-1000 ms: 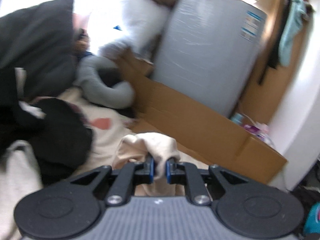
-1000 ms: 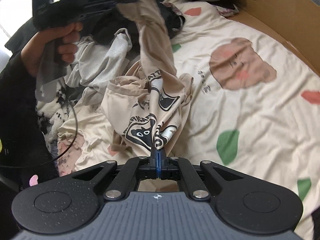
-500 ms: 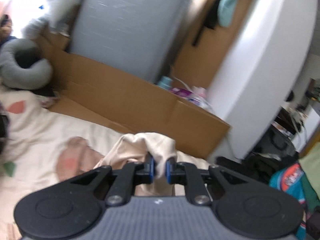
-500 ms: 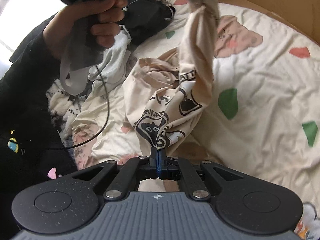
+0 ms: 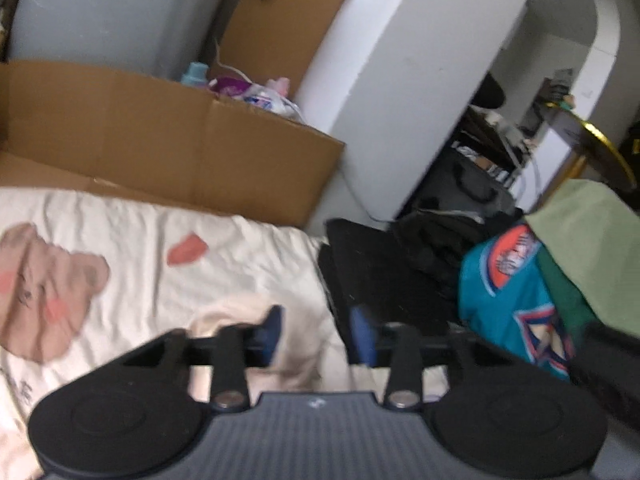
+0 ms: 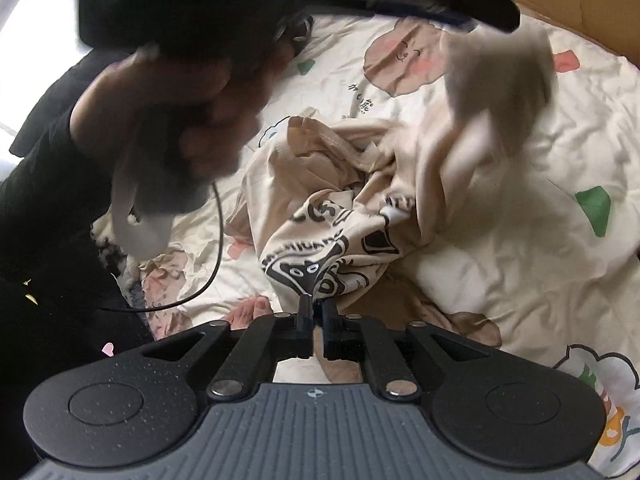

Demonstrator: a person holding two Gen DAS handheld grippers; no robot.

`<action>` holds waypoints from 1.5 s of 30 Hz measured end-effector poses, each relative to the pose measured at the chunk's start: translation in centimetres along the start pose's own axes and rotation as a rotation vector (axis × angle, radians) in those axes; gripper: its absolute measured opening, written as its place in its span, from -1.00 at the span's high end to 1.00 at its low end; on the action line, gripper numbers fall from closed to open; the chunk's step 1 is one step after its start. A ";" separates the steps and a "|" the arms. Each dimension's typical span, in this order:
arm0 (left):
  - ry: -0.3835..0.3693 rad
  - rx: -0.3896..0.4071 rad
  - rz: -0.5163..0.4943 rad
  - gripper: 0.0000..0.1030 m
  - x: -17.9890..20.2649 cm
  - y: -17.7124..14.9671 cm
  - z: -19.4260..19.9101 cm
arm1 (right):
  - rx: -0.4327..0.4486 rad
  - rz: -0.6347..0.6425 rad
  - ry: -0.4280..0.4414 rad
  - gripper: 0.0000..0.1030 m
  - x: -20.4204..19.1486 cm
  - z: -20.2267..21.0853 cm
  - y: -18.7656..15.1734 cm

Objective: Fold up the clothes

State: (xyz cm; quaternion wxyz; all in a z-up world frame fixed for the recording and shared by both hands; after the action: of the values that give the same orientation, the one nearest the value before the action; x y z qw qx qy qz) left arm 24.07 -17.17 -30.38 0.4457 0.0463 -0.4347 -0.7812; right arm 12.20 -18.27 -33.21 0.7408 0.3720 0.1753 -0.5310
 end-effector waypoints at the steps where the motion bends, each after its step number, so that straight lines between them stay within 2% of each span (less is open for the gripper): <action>1: 0.003 -0.002 0.008 -0.24 -0.5 -0.6 0.5 | 0.006 0.000 0.001 0.69 0.3 0.0 0.0; 2: 0.024 -0.011 0.016 -0.25 -1.4 -1.1 1.1 | 0.017 -0.001 -0.005 0.49 0.8 0.1 0.0; 4: 0.071 -0.030 0.031 -0.24 -3.5 -2.3 2.3 | 0.041 -0.010 -0.015 0.34 1.9 0.4 -0.1; 11: 0.283 -0.058 0.090 -0.24 -12.3 -6.0 8.9 | 0.097 -0.043 -0.051 0.34 5.4 1.9 0.6; 17: 0.387 -0.112 0.146 -0.24 -16.2 -8.6 11.2 | 0.141 -0.023 -0.118 0.34 8.6 2.8 2.9; 19: 0.396 -0.123 0.148 -0.24 -16.4 -9.2 11.5 | 0.152 -0.013 -0.143 0.30 9.7 3.0 3.9; 20: 0.396 -0.128 0.150 -0.24 -16.5 -9.6 11.6 | 0.158 -0.011 -0.160 0.18 10.3 3.0 4.3; 27: 0.376 -0.132 0.158 -0.21 -16.0 -11.0 11.2 | 0.210 -0.060 -0.262 0.07 15.3 2.7 6.7; 30: 0.364 -0.111 0.165 -0.21 -15.7 -10.5 10.0 | 0.204 -0.078 -0.295 -0.06 16.8 1.7 7.0; 35: 0.342 -0.117 0.184 -0.19 -15.4 -10.5 7.5 | 0.168 -0.106 -0.367 -0.06 18.5 0.3 6.5; 38: 0.346 -0.154 0.170 0.05 -15.3 -11.3 6.3 | 0.160 -0.127 -0.398 -0.06 19.1 0.0 6.0; 40: 0.360 -0.171 0.174 0.39 -15.6 -11.6 6.0 | 0.154 -0.133 -0.403 -0.06 19.3 -0.3 5.9; 42: 0.376 -0.185 0.174 0.70 -15.8 -11.8 5.9 | 0.143 -0.124 -0.402 0.01 19.3 -0.7 6.0; 43: 0.385 -0.190 0.170 0.85 -15.8 -11.9 5.9 | 0.138 -0.122 -0.397 0.31 19.3 -0.9 6.0; 44: 0.386 -0.192 0.166 0.88 -15.8 -11.9 5.9 | 0.129 -0.124 -0.396 0.73 19.4 -1.1 6.0; 45: 0.387 -0.193 0.163 0.91 -15.7 -11.9 6.0 | 0.121 -0.126 -0.395 0.89 19.4 -1.3 5.9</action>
State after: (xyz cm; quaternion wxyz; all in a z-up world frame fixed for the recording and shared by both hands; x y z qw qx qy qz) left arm 22.90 0.91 -40.18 0.5846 0.1172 -0.2666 -0.7573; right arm 25.09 -29.12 -44.62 0.7026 0.2928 0.0174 -0.6484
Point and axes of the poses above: each gripper's, at about its wrist camera, not at the fingertips, and z roughly against the way its jaws point, x to its right, y to its top, the point moved 10 cm from there along -z, roughly the way its jaws point, and after that the axes turned 11 degrees about y, right-handed, at the moved point
